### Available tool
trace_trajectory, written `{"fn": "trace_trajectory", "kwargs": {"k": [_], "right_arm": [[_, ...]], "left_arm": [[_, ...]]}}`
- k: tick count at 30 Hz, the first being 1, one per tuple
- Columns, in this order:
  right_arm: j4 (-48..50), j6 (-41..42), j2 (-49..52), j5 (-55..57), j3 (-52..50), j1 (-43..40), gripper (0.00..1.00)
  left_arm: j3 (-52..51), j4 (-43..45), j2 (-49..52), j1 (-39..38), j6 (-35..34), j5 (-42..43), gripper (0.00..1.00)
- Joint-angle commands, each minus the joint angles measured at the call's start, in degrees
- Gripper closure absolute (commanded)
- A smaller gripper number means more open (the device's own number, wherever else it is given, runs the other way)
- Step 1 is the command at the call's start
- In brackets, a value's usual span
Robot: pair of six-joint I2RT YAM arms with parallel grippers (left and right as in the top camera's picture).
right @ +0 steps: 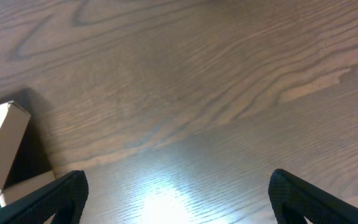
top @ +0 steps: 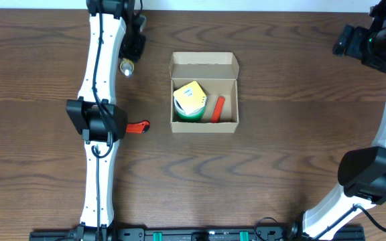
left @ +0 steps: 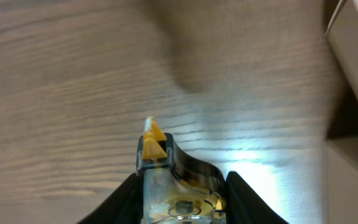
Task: Pack container
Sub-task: 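Grasp the clear correction-tape dispenser with the left gripper, then lower the tape dispenser into the box and open the left gripper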
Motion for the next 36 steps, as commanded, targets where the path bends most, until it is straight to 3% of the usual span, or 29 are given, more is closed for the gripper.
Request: {"fn": "trace_trajectory", "kwargs": {"k": [1,16,26,36], "right_arm": [[0.0,0.7,0.5,-0.6,0.0,-0.2,0.06],[-0.5,1.2,0.5,-0.9,0.0,-0.2,0.06],[-0.5,1.1,0.5,-0.9,0.0,-0.2,0.06],[-0.8,1.1,0.5,-0.8,0.0,-0.2,0.06]], "left_arm": [[2.6,-4.5,-1.8,-0.9,-5.8,0.1,0.68],[2.6,-4.5,-6.5,-6.4,-9.4,-0.5,0.7],[2.6,-4.5,-13.4,-16.4,-19.2,6.8,0.71],[1.0,-4.5,-15.1,-27.6,-29.4,8.4,0.71]]}}
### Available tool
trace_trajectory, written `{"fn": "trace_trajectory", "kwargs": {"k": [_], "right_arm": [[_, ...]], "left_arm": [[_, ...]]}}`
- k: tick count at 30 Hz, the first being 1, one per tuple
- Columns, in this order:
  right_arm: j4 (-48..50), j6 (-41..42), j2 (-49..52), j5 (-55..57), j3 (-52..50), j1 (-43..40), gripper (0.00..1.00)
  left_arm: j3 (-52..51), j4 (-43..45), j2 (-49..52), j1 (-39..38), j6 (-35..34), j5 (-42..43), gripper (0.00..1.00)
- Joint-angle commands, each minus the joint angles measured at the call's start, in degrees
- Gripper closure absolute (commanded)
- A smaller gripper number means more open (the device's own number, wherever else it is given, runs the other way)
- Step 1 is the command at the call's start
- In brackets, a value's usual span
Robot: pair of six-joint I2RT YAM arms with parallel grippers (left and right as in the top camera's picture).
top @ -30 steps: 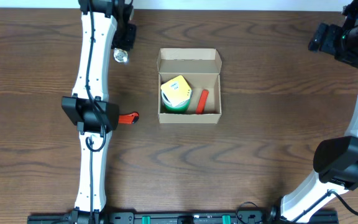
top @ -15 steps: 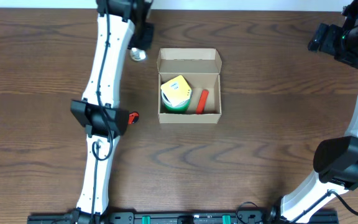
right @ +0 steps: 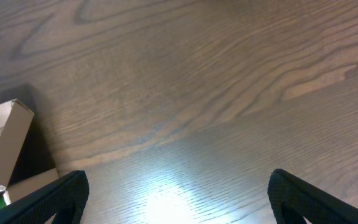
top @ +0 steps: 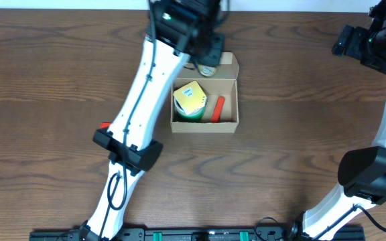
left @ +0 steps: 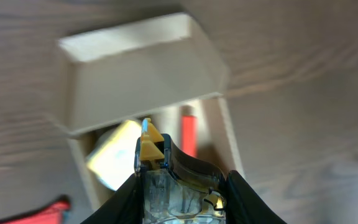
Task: Pack container
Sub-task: 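Lower the tape dispenser into the box and open the left gripper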
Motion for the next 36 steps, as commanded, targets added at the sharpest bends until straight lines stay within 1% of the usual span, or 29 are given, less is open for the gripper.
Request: {"fn": "trace_trajectory", "kwargs": {"k": [1,3,6,9,11,19,36], "right_arm": [[-0.4,0.7,0.5,-0.4,0.0,-0.2,0.06],[-0.4,0.7,0.5,-0.4,0.0,-0.2,0.06],[-0.6,0.7,0.5,-0.5,0.0,-0.2,0.06],[-0.8,0.7,0.5,-0.5,0.0,-0.2,0.06],[-0.9,0.7,0.5,-1.2,0.0,-0.2,0.06],[-0.9,0.7,0.5,-1.7,0.0,-0.2,0.07],[-0.8,1.1,0.5,-3.2,0.0,-0.2,0.07]], "left_arm": [[-1.4,-4.5,-0.5,-2.8,-4.5,0.7,0.72],[-2.9,-4.5,-0.5,-3.9,-5.4,0.5,0.71],[-6.4,-4.5,-0.5,-5.1,-8.6,-1.7,0.73],[-9.9,-4.5,-0.4,-5.3,-12.0,-4.6,0.75],[-12.1,-4.2,-0.3,-5.3,-12.8,-6.1,0.75],[-21.9,1.7,-0.2,-5.6,-12.8,-6.2,0.76],[-35.3,13.6,0.0,-7.0,-11.7,-2.7,0.75]]}}
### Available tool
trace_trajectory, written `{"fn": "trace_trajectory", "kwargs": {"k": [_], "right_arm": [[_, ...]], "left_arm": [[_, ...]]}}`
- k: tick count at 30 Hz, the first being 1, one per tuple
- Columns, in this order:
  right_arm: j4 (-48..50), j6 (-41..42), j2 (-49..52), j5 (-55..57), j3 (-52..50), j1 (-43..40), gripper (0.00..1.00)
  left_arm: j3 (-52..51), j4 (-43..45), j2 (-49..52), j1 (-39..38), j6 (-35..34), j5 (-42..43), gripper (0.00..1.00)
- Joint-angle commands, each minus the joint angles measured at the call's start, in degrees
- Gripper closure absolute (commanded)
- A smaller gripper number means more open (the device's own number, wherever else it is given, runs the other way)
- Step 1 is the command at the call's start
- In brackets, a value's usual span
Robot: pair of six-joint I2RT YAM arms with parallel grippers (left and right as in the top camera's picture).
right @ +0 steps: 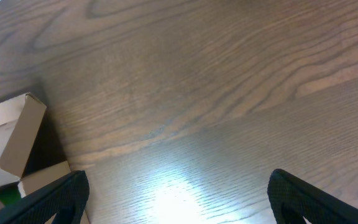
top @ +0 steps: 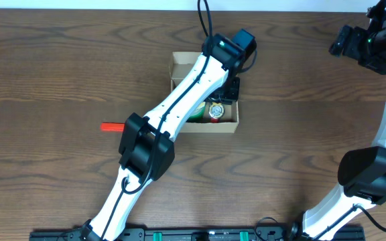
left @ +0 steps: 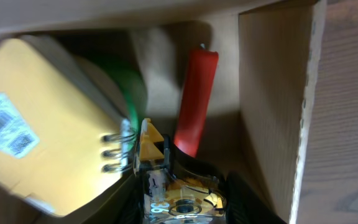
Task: Pack container
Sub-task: 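Lower the tape dispenser into the box and open the left gripper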
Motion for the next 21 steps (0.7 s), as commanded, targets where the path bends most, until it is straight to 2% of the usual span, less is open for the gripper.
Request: {"fn": "trace_trajectory", "kwargs": {"k": [1,6,8,10,11,13,18,21], "right_arm": [[0.0,0.9,0.5,-0.8,0.0,-0.2,0.07],[0.0,0.9,0.5,-0.8,0.0,-0.2,0.07],[0.0,0.9,0.5,-0.8,0.0,-0.2,0.07],[0.0,0.9,0.5,-0.8,0.0,-0.2,0.07],[-0.1,0.9,0.5,-0.8,0.0,-0.2,0.07],[-0.1,0.9,0.5,-0.8,0.0,-0.2,0.07],[-0.1,0.9,0.5,-0.8,0.0,-0.2,0.07],[-0.3,0.9,0.5,-0.8,0.0,-0.2,0.07]], "left_arm": [[-1.4,1.1,0.0,-0.7,0.2,0.6,0.75],[-1.6,2.1,0.6,-1.6,0.2,0.7,0.74],[-1.6,2.2,0.9,-1.8,0.2,0.7,0.69],[-1.6,2.1,1.1,-1.8,0.2,1.1,0.59],[-1.6,2.1,1.2,-1.8,0.2,1.0,0.48],[-1.6,2.1,1.2,-1.8,0.4,1.0,0.41],[-1.6,1.4,1.2,-1.7,2.0,0.7,0.38],[-0.7,-0.1,1.2,-1.6,3.1,-0.7,0.43]]}}
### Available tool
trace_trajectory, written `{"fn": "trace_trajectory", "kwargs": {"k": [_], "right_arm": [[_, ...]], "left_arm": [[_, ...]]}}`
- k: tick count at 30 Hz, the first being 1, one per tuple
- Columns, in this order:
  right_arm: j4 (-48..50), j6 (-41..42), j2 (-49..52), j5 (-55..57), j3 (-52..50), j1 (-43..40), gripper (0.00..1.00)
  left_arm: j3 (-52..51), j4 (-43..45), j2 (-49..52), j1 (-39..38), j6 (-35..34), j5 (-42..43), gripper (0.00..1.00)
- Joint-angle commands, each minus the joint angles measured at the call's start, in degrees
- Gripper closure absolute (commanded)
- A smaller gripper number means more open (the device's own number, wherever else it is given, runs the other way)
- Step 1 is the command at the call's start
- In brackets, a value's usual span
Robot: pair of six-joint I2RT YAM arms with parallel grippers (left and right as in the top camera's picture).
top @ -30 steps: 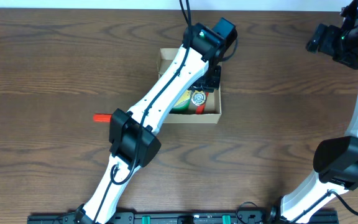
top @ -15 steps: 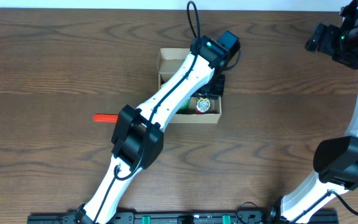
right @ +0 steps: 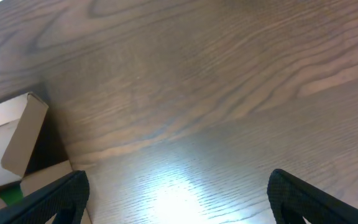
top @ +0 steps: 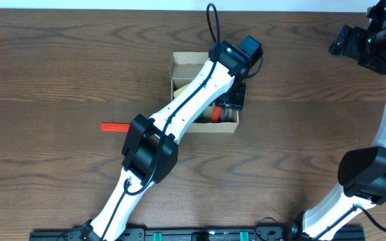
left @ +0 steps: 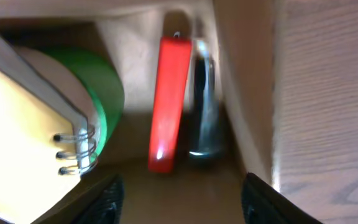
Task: Pack container
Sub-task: 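Lower the tape dispenser into the box and open the left gripper, then move the left gripper to the red box cutter and grasp it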
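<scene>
The cardboard box point(top: 183, 65) stands mid-table, mostly hidden under my left arm. In the left wrist view its inside shows a yellow spiral notebook point(left: 17, 130) on a green roll point(left: 101, 87), a red marker point(left: 168, 99), and a dark glossy item point(left: 204, 109) lying against the box wall point(left: 247, 93). My left gripper point(left: 182, 208) hangs open just above them, nothing between its fingers. It is over the box's right end point(top: 234, 96). My right gripper point(right: 176, 208) is open over bare table, far back right point(top: 354, 41).
A red tool point(top: 112, 126) lies on the wooden table point(top: 300, 134) left of the box. The box's back flap point(right: 20, 137) stands up at the left edge of the right wrist view.
My left gripper was shut on a clear item with a yellow tip, low inside the box. Now it is open and the item lies beside the red marker. The right arm has not moved.
My left gripper held the clear yellow-tipped item over the table left of the box. Then it carried it above the box's back flap, then down inside the box beside the marker. Now the item lies in the box, released. The right gripper stayed open throughout.
</scene>
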Motion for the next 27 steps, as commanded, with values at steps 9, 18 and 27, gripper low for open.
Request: {"fn": "trace_trajectory", "kwargs": {"k": [9,18,27], "right_arm": [[-0.3,0.9,0.5,-0.5,0.0,-0.2,0.07],[-0.3,0.9,0.5,-0.4,0.0,-0.3,0.07],[-0.2,0.9,0.5,-0.2,0.0,-0.3,0.06]], "left_arm": [[17.0,-16.2,0.8,0.3,2.2,-17.0,0.45],[21.0,-18.4,-3.8,3.8,11.6,-20.6,0.32],[10.5,-18.4,-16.3,12.6,17.6,-24.2,0.32]]}}
